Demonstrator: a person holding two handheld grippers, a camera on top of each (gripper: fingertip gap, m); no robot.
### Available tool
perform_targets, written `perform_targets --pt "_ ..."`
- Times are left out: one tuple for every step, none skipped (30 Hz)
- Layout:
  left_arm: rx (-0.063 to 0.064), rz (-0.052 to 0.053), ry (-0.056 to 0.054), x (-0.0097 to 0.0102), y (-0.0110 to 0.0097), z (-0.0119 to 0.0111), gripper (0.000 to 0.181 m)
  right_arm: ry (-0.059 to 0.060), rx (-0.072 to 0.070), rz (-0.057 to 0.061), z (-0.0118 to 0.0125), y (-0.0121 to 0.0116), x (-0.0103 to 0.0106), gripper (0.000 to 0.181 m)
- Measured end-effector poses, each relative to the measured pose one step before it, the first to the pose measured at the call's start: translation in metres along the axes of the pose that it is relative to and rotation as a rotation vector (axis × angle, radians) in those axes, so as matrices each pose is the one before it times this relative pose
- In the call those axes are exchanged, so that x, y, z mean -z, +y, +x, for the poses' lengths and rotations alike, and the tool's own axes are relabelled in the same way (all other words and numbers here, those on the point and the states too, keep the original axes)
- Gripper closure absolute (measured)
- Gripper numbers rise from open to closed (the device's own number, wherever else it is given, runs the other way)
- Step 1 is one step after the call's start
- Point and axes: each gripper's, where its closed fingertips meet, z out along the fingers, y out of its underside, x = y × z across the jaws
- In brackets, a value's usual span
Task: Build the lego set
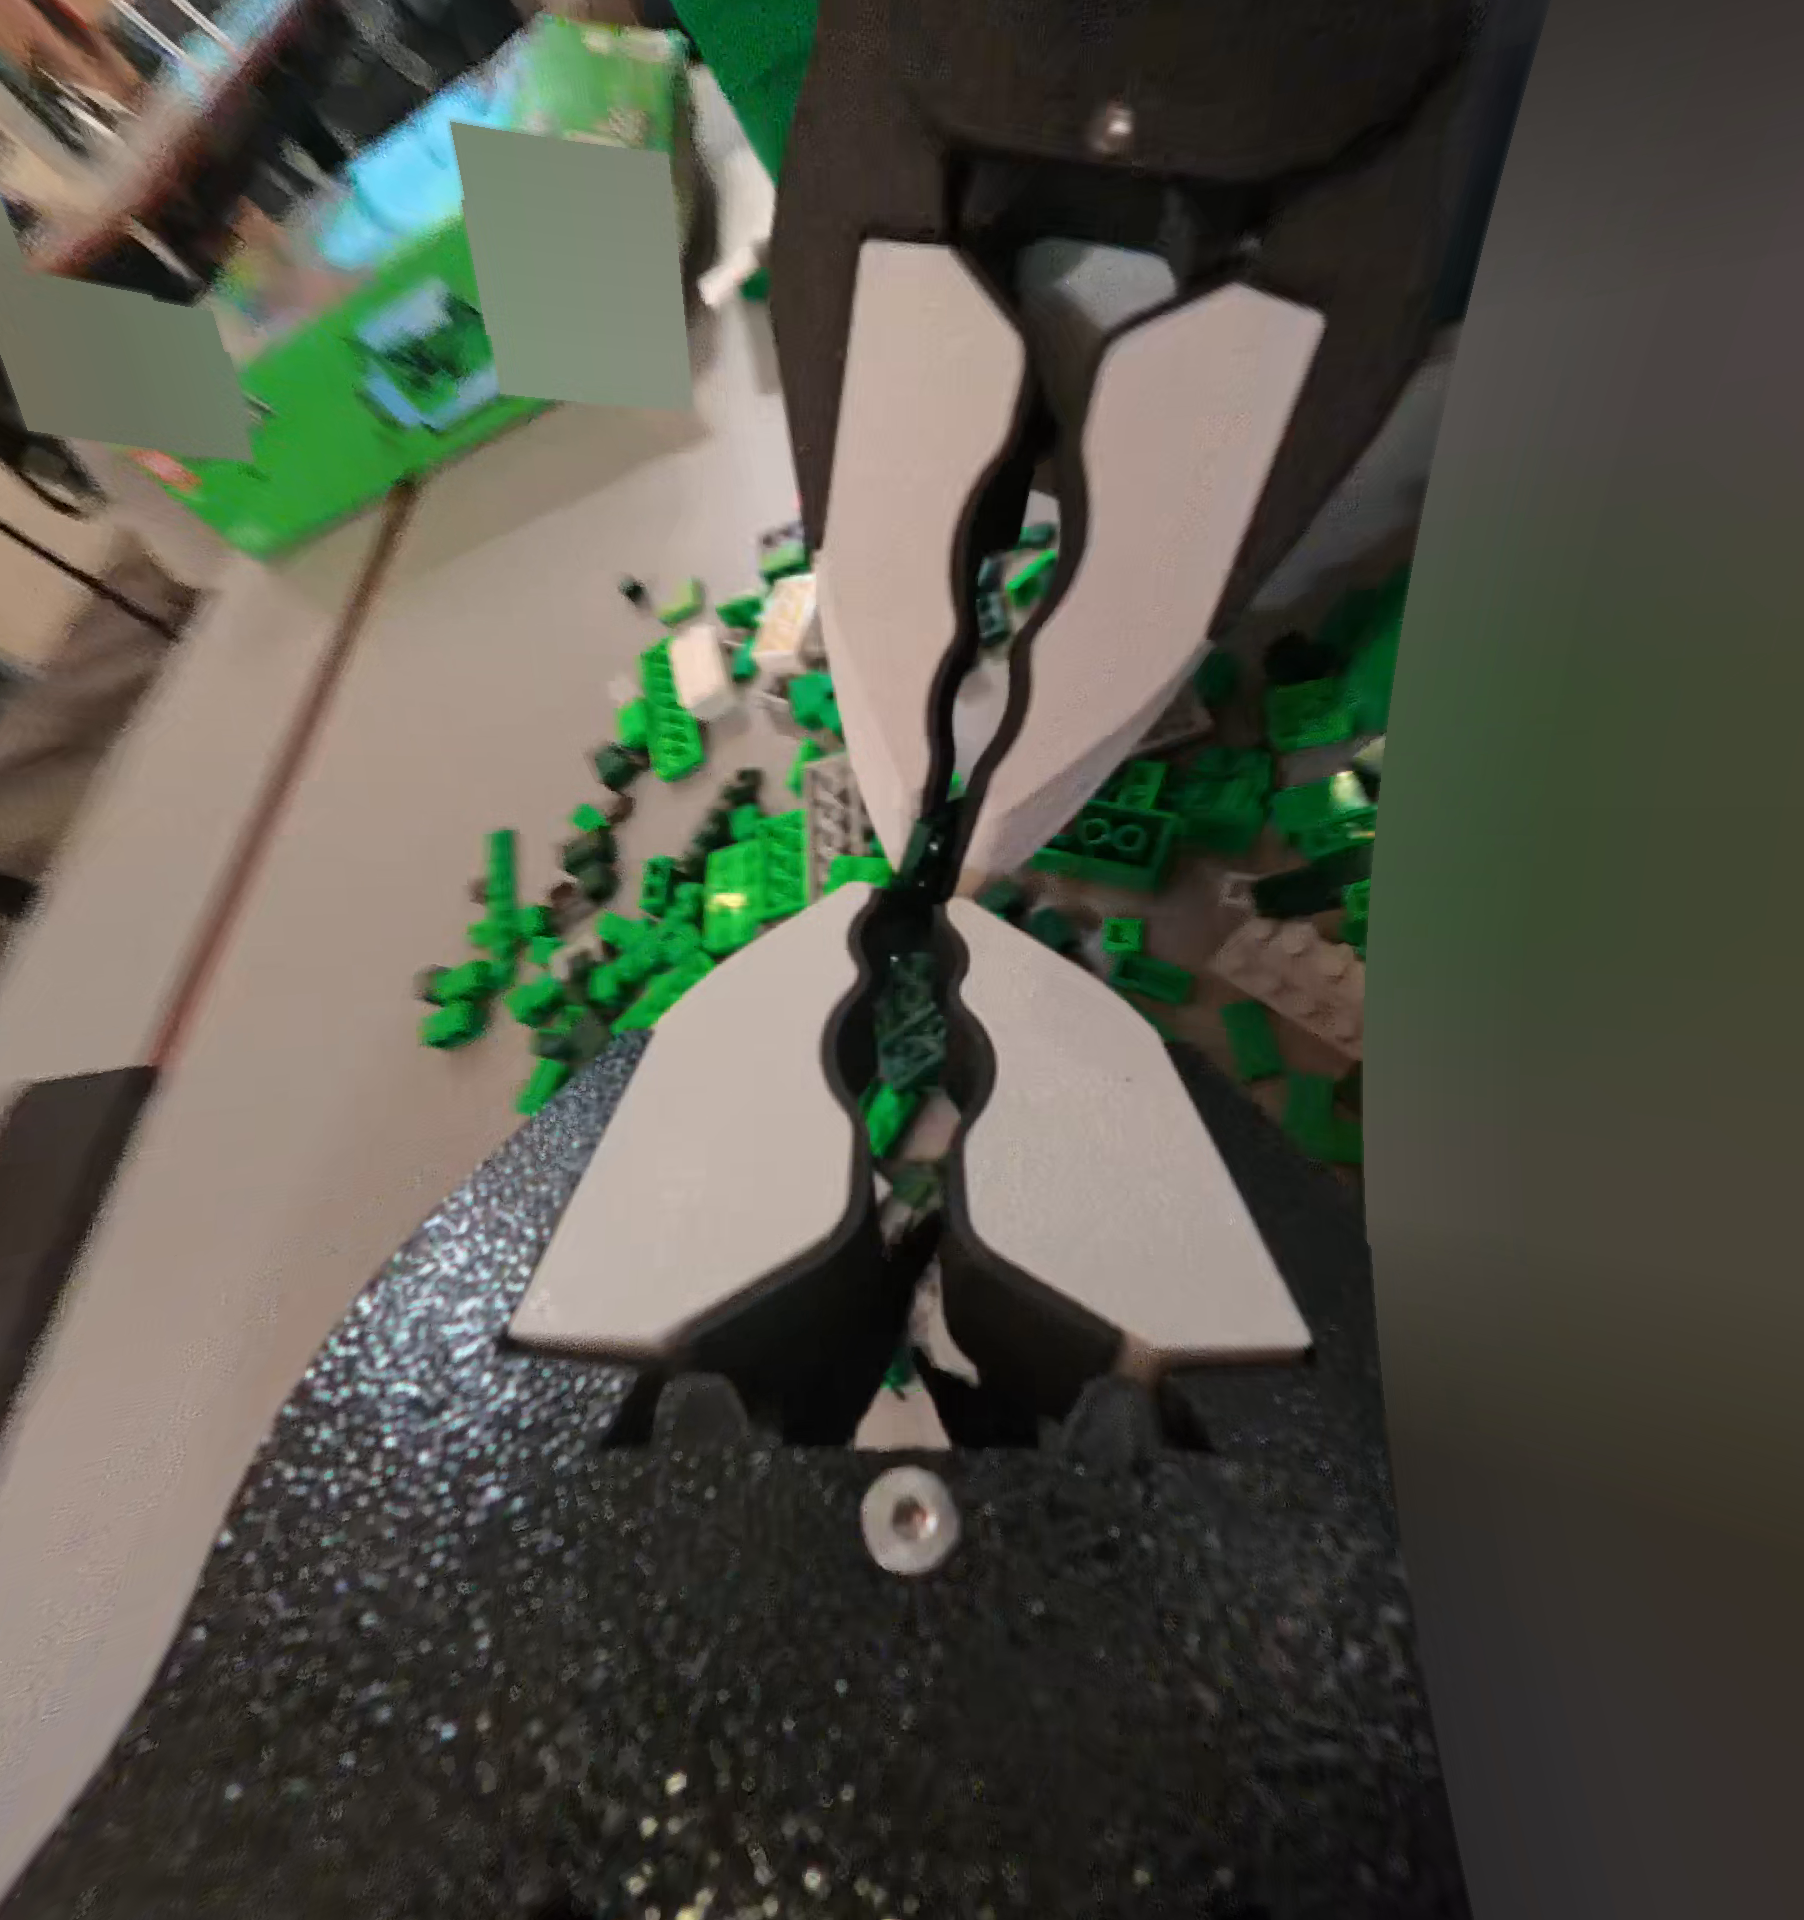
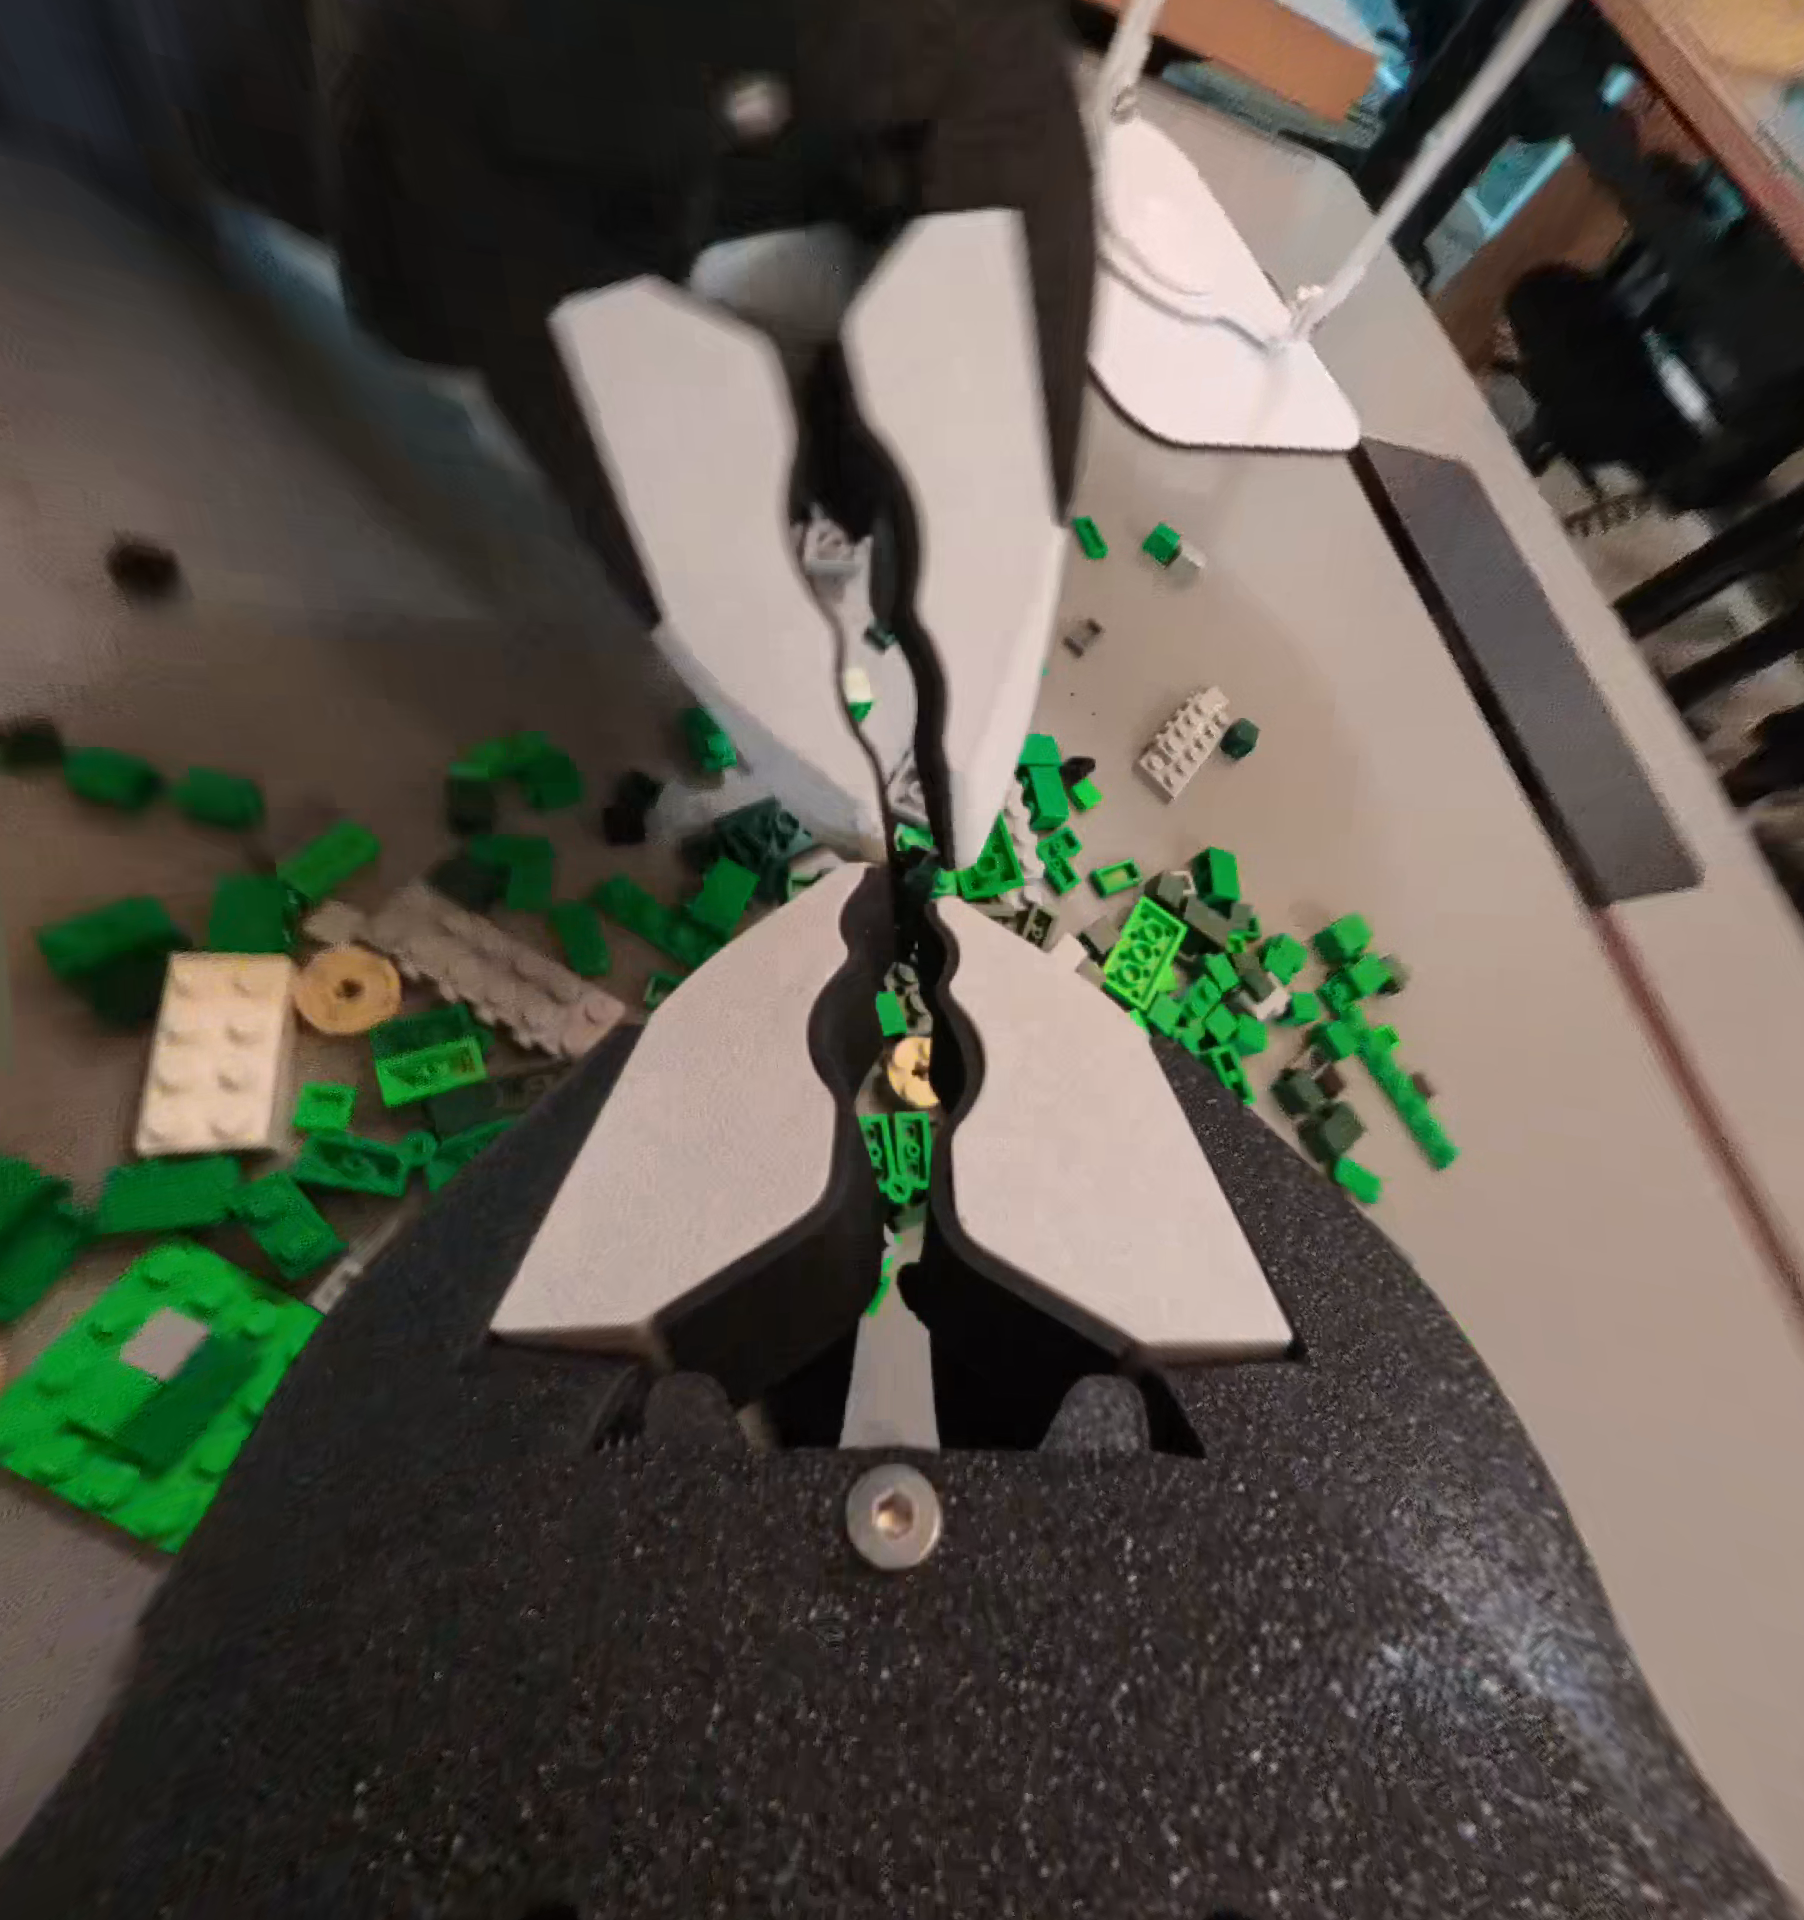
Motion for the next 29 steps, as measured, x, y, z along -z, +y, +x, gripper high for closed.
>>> perform_targets --pt "0.0585 -0.0016 0.0452 -0.00039 0.00186 0.00256 0.174 0.0005 0.0204 -0.0105 -0.00147 0.00108 -0.00097 0.176" --pt "0.0173 0.0021 0.0110 -0.00043 0.00137 0.00034 0.174 -0.0067 -0.0198 -0.0023 0.00008 0.00078 -0.00076 0.176" --pt "-0.0234 0.0021 -0.0183 -0.00082 0.00068 -0.00076 0.174 -0.0094 -0.0378 0.0047 0.00082 0.00087 -0.00050 0.176" --pt "-0.0364 -0.0073 -0.0262 -0.00083 0.00041 -0.00110 0.174 -0.0128 -0.0520 0.0122 0.00097 0.00063 -0.00057 0.176" --pt "-0.0322 -0.0142 -0.0209 -0.00037 0.00056 -0.00098 0.174 -0.0137 -0.0684 0.0216 0.00140 -0.00068 -0.00038 0.176" --pt "-0.0281 -0.0035 -0.0267 0.00089 -0.00062 -0.00253 0.173 -0.0079 -0.0772 0.0356 0.00259 -0.00308 0.00019 0.176" --pt "-0.0282 0.0159 -0.0417 0.00219 -0.00287 -0.00419 0.174 -0.0070 -0.0781 0.0445 0.00302 -0.00524 0.00114 0.176" --pt "-0.0297 0.0166 -0.0491 0.00258 -0.00348 -0.00500 0.173 -0.0093 -0.0755 0.0464 0.00256 -0.00572 0.00139 0.175" --pt "-0.0417 0.0149 -0.0591 0.00226 -0.00373 -0.00547 0.173 -0.0114 -0.0738 0.0419 0.00189 -0.00501 0.00137 0.176" --pt "-0.0491 0.0057 -0.0584 0.00143 -0.00257 -0.00450 0.175 -0.0159 -0.0705 0.0281 0.00105 -0.00253 0.00067 0.176" --pt "-0.0513 -0.0100 -0.0334 0.00001 -0.00047 -0.00108 0.176 -0.0136 -0.0578 0.0159 0.00083 -0.00017 -0.00011 0.176" --pt "-0.0343 -0.0153 -0.0231 -0.00108 0.00103 -0.00002 0.176 -0.0031 -0.0371 0.0053 0.00150 0.00134 -0.00044 0.175" --pt "-0.0126 -0.0147 -0.0148 -0.00171 0.00175 0.00059 0.176 0.0042 -0.0245 0.0011 0.00179 0.00128 -0.00064 0.176" --pt "-0.0125 -0.0046 -0.0181 -0.00116 0.00130 -0.00033 0.176 0.0047 -0.0197 0.0018 0.00132 0.00070 -0.00063 0.176" --pt "-0.0163 -0.0050 -0.0056 -0.00060 0.00125 0.00034 0.176 0.0039 -0.0188 0.0018 0.00101 0.00066 -0.00087 0.176" --pt "-0.0077 -0.0054 -0.0003 -0.00046 0.00129 0.00006 0.176 0.0035 -0.0179 0.0039 0.00074 0.00053 -0.00078 0.176" --pt "0.0024 -0.0014 0.0033 -0.00021 0.00098 0.00037 0.176 0.0019 -0.0159 0.0022 0.00057 0.00061 -0.00074 0.176" --pt "0.0066 0.0010 0.0057 -0.00009 0.00104 0.00040 0.176 0.0056 -0.0102 -0.0004 0.00103 0.00083 -0.00064 0.176" --pt "0.0035 0.0048 0.0134 0.00019 0.00090 0.00136 0.178 0.0312 0.0006 0.0009 0.00496 0.00054 0.00043 0.175" --pt "-0.0038 0.0326 0.0538 0.00173 -0.00341 0.00778 0.181 0.0472 0.0076 0.0057 0.00854 -0.00089 0.00248 0.175" --pt "0.0034 0.0416 0.0336 0.00180 -0.00548 0.00659 0.181 0.0129 -0.0081 0.0129 0.00557 -0.00266 0.00365 0.176" --pt "-0.0042 0.0014 0.0017 0.00017 -0.00056 0.00269 0.181 -0.0144 -0.0338 0.0217 0.00223 -0.00353 0.00336 0.176" --pt "-0.0195 -0.0308 0.0004 -0.00151 0.00393 0.00181 0.181 -0.0164 -0.0361 0.0165 0.00108 -0.00206 0.00231 0.176" --pt "-0.0178 -0.0349 -0.0103 -0.00246 0.00540 -0.00008 0.181 -0.0186 -0.0201 0.0093 -0.00043 -0.00061 0.00112 0.176" --pt "-0.0076 -0.0173 -0.0126 -0.00213 0.00360 -0.00062 0.181 -0.0260 -0.0116 0.0050 -0.00253 -0.00012 0.00001 0.176" --pt "0.0061 -0.0059 -0.0114 -0.00137 0.00230 -0.00096 0.181 -0.0245 -0.0094 0.0011 -0.00278 0.00022 -0.00067 0.176" --pt "0.0167 -0.0071 -0.0234 -0.00084 0.00299 -0.00316 0.181 -0.0215 -0.0024 -0.0007 -0.00256 0.00060 -0.00068 0.176" --pt "0.0185 -0.0058 -0.0283 -0.00047 0.00328 -0.00395 0.181 -0.0301 0.0034 0.0029 -0.00340 0.00038 -0.00067 0.176" --pt "0.0172 -0.0013 -0.0281 -0.00030 0.00328 -0.00402 0.181 -0.0372 0.0025 0.0110 -0.00407 -0.00060 -0.00036 0.176"
